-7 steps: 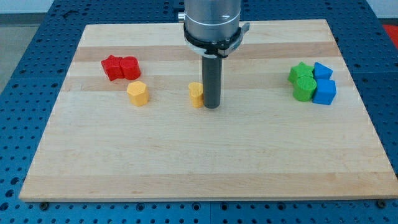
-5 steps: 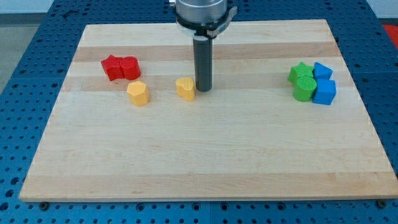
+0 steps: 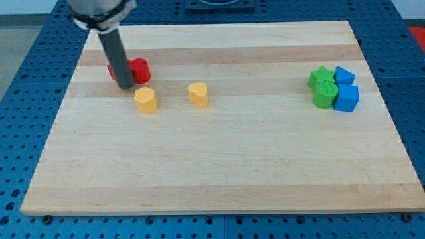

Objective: Slide the red star to the top left of the board

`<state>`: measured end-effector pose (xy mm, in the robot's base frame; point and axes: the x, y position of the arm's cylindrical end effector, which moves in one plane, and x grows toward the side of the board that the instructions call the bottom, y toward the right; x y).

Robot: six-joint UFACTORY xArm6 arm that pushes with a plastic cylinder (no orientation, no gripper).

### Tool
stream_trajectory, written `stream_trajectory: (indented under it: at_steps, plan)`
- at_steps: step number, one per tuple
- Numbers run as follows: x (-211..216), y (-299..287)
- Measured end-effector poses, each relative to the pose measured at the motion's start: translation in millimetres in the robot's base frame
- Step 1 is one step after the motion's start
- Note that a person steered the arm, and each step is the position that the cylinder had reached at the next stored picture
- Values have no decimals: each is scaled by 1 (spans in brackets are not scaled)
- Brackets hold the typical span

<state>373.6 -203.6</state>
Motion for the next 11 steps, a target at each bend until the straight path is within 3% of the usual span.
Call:
stream_trajectory:
  at_steps: [2,7,8,9,11]
  plan:
    - [-13,-28]
    - [-25,37]
    - [-49,38]
    - [-74,37]
    - [-75,6]
